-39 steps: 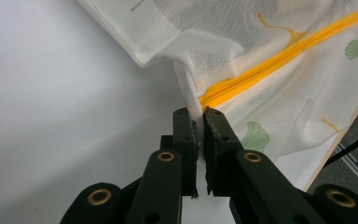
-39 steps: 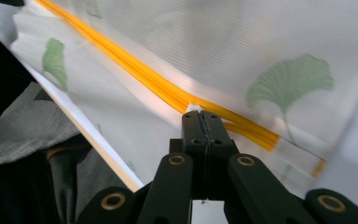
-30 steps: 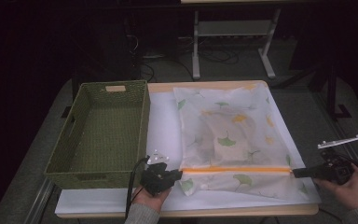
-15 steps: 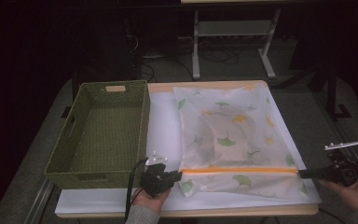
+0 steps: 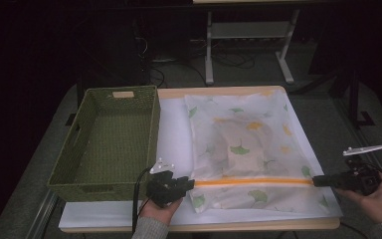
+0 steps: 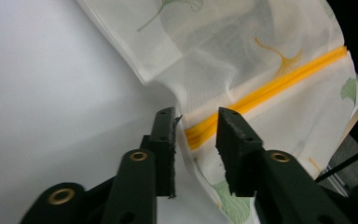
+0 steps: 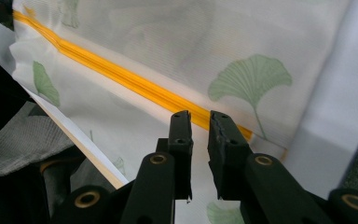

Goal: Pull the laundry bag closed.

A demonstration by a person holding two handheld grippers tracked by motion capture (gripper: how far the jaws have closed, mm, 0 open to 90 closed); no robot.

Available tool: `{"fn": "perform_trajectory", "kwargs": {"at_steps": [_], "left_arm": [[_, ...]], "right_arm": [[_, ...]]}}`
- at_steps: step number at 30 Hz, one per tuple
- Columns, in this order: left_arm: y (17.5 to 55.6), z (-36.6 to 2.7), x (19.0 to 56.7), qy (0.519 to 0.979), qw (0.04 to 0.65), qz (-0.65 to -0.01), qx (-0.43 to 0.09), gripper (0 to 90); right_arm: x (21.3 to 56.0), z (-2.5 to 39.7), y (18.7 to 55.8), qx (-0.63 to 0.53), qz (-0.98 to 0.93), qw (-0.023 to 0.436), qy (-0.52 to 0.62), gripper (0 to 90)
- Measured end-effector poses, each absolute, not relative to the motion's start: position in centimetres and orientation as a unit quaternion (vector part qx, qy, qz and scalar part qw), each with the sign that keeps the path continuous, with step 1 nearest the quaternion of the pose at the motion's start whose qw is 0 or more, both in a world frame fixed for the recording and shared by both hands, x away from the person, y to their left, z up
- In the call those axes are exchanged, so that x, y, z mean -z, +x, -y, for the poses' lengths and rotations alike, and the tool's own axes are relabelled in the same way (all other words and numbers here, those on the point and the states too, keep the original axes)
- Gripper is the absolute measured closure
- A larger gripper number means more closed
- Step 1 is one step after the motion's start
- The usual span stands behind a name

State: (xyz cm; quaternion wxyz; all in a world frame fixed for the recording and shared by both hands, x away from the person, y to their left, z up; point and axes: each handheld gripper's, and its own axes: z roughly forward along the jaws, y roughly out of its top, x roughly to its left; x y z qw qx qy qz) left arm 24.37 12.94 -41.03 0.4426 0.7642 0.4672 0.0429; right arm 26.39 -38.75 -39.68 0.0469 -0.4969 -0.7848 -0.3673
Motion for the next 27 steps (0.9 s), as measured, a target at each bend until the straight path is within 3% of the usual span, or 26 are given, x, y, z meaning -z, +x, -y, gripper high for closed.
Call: {"fn": "perform_trajectory", "kwargs": {"at_steps": [27], "left_arm": [[24.9,-12.2,40.6,0.763,0.462,-0.450,-0.041,53.6]], "right_arm": [[37.8,35.1,27.4,0.387,0.797,0.037,-0.461,62.7]]}}
